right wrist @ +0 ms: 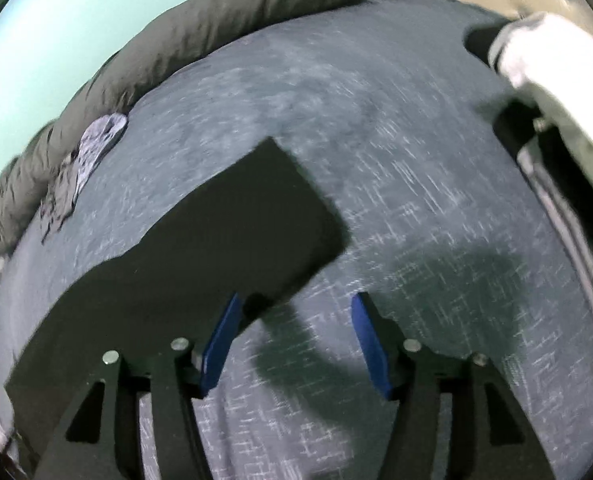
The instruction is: Fold clothes
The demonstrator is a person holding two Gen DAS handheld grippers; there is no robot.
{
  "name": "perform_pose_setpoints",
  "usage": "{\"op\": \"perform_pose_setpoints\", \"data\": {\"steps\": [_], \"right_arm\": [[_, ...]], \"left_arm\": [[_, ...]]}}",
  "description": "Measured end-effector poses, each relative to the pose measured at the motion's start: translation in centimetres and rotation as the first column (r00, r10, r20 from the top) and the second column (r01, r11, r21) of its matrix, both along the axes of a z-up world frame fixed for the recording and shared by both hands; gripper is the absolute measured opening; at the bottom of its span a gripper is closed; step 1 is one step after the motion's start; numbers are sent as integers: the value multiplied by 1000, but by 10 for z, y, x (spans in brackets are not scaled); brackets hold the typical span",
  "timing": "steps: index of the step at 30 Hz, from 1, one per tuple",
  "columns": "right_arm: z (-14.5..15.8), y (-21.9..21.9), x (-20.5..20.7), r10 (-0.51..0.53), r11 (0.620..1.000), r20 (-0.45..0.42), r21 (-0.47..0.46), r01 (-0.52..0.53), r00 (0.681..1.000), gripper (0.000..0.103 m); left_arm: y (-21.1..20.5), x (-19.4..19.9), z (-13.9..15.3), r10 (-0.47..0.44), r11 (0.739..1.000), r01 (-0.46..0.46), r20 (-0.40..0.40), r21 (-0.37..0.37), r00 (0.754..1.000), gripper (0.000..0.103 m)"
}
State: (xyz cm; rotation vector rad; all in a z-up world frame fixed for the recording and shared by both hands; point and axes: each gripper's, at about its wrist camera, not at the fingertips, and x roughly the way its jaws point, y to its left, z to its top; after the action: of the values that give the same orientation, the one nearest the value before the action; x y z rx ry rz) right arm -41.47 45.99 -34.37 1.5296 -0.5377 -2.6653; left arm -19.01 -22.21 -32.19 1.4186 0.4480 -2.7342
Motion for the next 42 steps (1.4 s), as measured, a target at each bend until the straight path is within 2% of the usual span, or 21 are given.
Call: {"op": "perform_pose_setpoints", "data": {"steps": [6,7,9,12,15,17,20,23,24,25,27,29,33,35,38,42], "right_arm": [[-8,8,-18,-30,999,-35,-35,29,999,59],[-9,8,-20,-46,998,-37,-35,44,998,51],[-9,7,-23,-55,998,-42,-21,54,998,22],[-1,3,-29,-27,999,-77,22,29,997,9],[21,5,-35,-22,994,-158,99,38,987,4],[28,16,-43,-66,989,-166,120,87,984,4],[17,16,-57,-63,988,-71,139,73,995,5],[13,4,-57,-42,977,-61,205,54,997,19],[13,4,-55,-63,969,-60,235,75,996,36],[14,3,-54,-87,959,-60,266,100,994,41],[24,5,-44,-125,954,-107,260,149,986,41],[39,-5,-32,-120,946,-156,281,160,981,42],[50,-52,-7,12,985,-181,173,20,983,42],[49,-92,9,125,989,-179,98,-109,976,42],[43,-154,30,289,957,-149,20,-290,946,42],[29,-227,62,443,889,-86,-84,-449,892,42]], "left_arm": [[23,-7,-17,-45,998,46,32,-49,999,20],[24,-8,-17,-46,998,47,32,-50,998,20],[26,-7,-18,-48,997,50,34,-53,998,20],[29,-5,-18,-58,996,60,35,-65,998,20],[30,-3,-18,-67,996,69,39,-61,997,20],[30,-3,-18,-71,996,74,42,-56,997,20],[31,-4,-20,-69,996,71,43,-49,997,20],[30,-3,-19,-68,997,70,42,-43,997,20],[30,-3,-18,-69,997,70,41,-42,997,20],[30,-2,-17,-70,997,71,39,-42,997,20],[30,-1,-15,-69,997,70,36,-39,997,20],[29,-1,-13,-67,997,68,33,-33,997,20],[31,2,-11,-80,996,81,31,-27,996,20],[32,4,-11,-88,996,88,31,-23,996,20],[34,6,-9,-99,995,99,31,-17,995,20],[35,9,-8,-112,994,112,34,-12,993,20]]}}
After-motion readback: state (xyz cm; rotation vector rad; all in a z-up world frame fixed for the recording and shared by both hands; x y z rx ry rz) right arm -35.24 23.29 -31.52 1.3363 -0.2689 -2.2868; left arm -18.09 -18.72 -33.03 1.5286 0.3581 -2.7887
